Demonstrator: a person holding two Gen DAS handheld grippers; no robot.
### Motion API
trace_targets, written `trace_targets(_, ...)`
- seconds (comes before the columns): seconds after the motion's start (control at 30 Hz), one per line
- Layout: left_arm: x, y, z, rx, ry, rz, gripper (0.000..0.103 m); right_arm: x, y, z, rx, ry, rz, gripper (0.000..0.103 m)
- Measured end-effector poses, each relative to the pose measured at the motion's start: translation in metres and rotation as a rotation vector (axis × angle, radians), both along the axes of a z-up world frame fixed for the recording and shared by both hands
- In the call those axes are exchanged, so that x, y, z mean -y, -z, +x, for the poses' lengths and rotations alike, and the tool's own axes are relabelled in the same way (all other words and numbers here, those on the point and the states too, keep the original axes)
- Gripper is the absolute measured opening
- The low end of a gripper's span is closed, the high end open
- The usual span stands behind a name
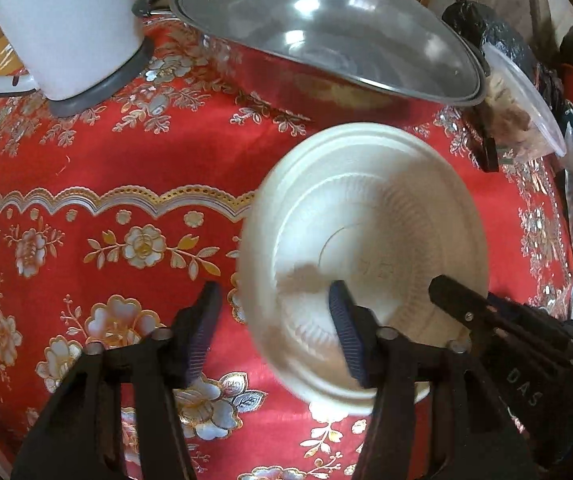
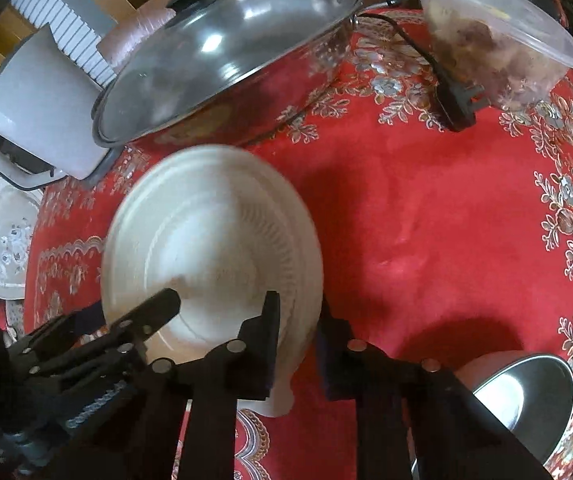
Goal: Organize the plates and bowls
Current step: 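Close both grippers on the beige bowl rim and lift it, then carry the beige bowl with both grippers over the plate stack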
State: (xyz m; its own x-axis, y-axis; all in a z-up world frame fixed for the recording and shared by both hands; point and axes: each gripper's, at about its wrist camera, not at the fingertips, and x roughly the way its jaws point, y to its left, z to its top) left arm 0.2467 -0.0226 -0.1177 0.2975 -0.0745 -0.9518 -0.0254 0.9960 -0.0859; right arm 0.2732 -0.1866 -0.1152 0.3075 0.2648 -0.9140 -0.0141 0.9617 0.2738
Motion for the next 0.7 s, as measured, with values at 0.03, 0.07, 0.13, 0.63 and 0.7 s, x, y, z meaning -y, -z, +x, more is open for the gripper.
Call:
trace_targets(0.03, 0.001, 0.003, 0.000, -0.012, 0.009, 0.008, 0.027, 0.000, -0.001, 0.000, 0.000, -0.002, 0.003, 0.015)
trace_targets(0.07, 0.002, 0.005, -0.001, -0.021, 0.012, 0.025, 0.025, 0.000, -0.002, 0.000, 0.002, -0.004, 0.002, 0.014)
trace_targets(0.13, 0.001, 0.005, -0.004, -0.022, 0.014, 0.032, 0.018, 0.002, -0.006, -0.003, 0.006, -0.006, 0.014, 0.014)
trace_targets(0.63, -0.043, -0.036, -0.067, 0.019, -0.033, 0.025, 0.018, -0.034, -0.046, -0.057, 0.042, -0.090, 0.067, 0.014)
trace_targets(0.7, -0.053, -0.042, -0.077, 0.027, -0.051, 0.026, 0.018, -0.045, -0.051, -0.066, 0.049, -0.112, 0.063, 0.014)
